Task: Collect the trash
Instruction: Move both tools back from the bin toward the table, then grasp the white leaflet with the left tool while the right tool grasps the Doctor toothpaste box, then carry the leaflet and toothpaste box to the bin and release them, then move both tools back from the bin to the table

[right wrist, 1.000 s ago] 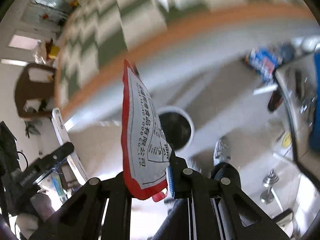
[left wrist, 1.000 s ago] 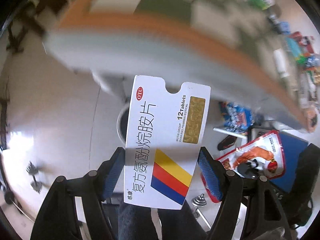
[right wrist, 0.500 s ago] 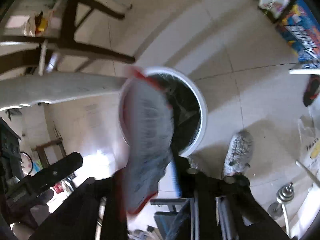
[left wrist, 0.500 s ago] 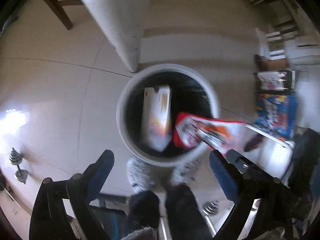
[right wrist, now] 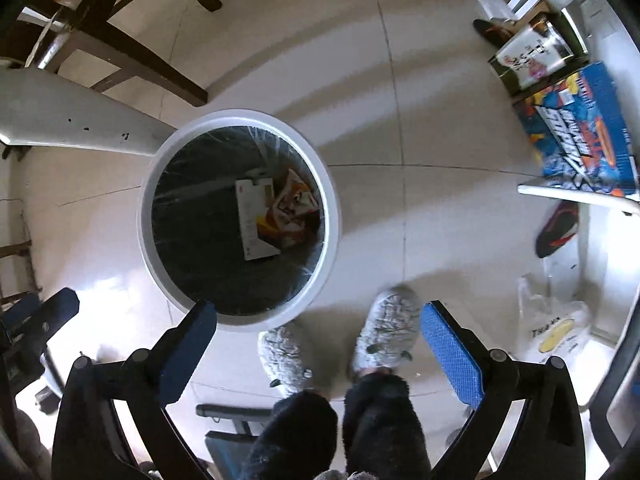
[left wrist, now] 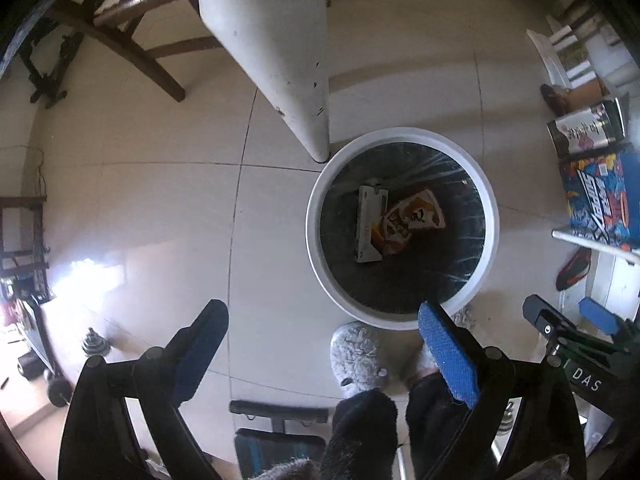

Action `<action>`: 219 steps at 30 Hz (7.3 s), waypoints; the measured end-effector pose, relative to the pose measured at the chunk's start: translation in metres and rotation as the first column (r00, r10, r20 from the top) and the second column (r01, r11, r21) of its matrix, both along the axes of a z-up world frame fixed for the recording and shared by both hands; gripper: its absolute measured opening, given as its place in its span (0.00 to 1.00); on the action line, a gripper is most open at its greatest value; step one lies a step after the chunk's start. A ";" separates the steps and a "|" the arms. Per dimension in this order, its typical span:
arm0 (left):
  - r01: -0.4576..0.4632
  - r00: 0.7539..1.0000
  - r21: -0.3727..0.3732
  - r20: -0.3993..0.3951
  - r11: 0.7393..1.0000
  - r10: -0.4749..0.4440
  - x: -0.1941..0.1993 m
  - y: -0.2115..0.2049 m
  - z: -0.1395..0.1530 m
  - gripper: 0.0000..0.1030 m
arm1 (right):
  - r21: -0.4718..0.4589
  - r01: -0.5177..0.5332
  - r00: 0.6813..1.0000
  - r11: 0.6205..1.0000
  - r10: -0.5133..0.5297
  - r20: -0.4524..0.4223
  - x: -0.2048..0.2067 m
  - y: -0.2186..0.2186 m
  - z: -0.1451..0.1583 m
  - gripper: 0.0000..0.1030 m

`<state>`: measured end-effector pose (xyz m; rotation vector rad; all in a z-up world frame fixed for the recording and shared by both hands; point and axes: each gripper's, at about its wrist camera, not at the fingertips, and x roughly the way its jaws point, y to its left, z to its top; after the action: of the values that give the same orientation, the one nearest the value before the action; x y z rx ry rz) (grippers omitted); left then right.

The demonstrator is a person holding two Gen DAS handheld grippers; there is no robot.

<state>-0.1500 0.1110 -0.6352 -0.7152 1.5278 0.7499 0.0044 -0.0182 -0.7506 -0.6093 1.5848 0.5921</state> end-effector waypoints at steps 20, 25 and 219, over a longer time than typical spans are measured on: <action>0.056 0.993 -0.010 0.100 0.998 -0.055 -0.025 -0.034 0.153 0.94 | 0.050 0.017 0.995 0.999 -0.022 0.098 -0.034 -0.023 0.187 1.00; 0.063 0.991 0.003 0.116 0.998 -0.063 -0.032 -0.042 0.211 0.94 | 0.089 0.020 0.996 0.996 -0.028 0.088 -0.046 -0.034 0.262 1.00; 0.061 0.919 0.206 0.370 0.977 -0.136 0.184 0.053 0.444 0.99 | 0.378 0.311 0.933 0.872 -0.356 0.053 0.140 -0.044 0.539 1.00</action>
<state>0.0341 0.1638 -0.1912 -0.5947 1.1102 0.6267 0.1446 -0.0622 -0.2113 -0.0824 1.3759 0.5558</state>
